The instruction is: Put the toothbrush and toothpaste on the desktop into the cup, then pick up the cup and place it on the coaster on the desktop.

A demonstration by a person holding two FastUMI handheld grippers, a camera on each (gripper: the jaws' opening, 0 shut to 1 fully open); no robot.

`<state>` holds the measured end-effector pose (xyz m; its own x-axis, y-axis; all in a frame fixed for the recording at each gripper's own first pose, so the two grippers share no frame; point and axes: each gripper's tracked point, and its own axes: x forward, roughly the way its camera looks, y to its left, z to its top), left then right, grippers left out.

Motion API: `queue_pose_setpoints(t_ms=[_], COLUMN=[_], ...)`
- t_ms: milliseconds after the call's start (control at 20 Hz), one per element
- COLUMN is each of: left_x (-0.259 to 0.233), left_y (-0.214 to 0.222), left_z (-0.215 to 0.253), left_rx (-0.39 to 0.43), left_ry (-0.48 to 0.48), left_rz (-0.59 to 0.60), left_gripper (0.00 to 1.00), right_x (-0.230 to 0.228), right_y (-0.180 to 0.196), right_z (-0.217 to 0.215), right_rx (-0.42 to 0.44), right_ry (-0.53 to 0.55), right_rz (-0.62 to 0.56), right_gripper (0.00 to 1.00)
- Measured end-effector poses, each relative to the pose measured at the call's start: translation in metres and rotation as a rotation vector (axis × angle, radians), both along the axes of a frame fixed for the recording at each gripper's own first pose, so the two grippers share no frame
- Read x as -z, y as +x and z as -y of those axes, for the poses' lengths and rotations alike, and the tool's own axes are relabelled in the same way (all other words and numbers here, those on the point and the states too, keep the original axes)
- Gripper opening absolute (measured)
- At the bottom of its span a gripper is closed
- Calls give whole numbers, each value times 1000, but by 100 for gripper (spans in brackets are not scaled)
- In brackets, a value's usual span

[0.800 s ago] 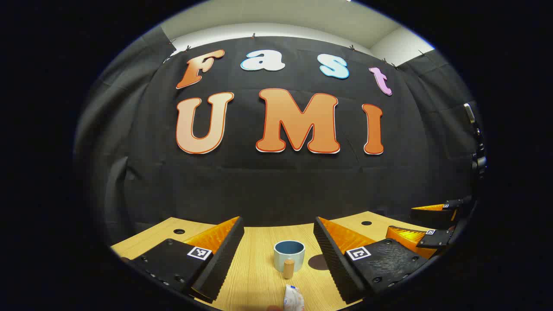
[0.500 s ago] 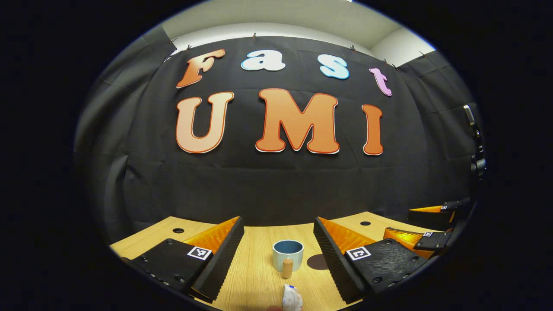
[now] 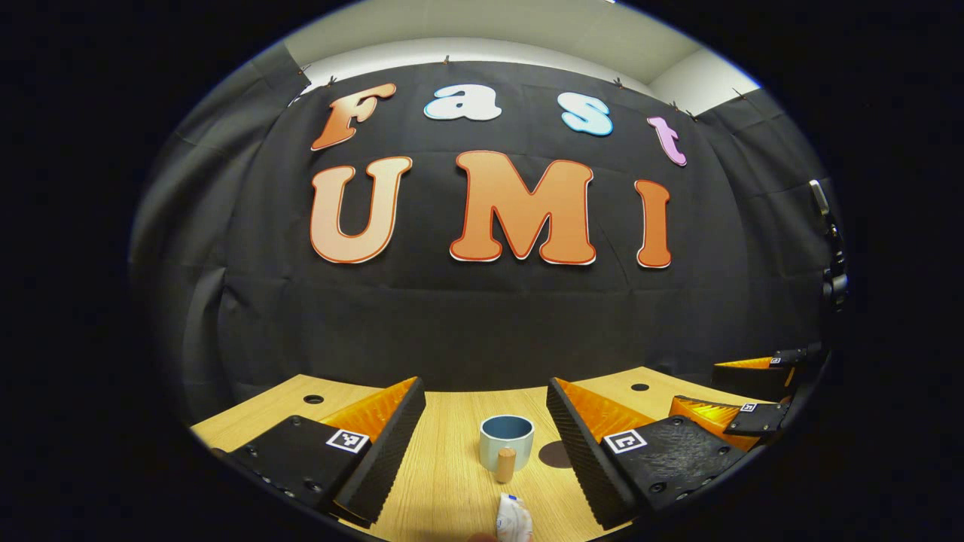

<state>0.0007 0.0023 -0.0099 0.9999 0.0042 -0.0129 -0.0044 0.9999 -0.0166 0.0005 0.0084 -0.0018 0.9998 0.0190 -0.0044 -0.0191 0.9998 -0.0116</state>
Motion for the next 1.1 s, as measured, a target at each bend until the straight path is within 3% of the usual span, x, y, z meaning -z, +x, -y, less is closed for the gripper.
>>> queue_pose_setpoints(t_ms=[550,1100], left_x=[7,82], left_y=[0,-2], left_z=[11,23], left_rx=[32,69], left_ry=[16,29], left_rz=[-20,-275], left_gripper=[100,97], right_x=[6,35], right_y=[-1,-4], right_z=[-3,-2], right_rx=[-10,-29], right_ry=[-3,0], right_rz=[-16,-92], right_gripper=[99,98])
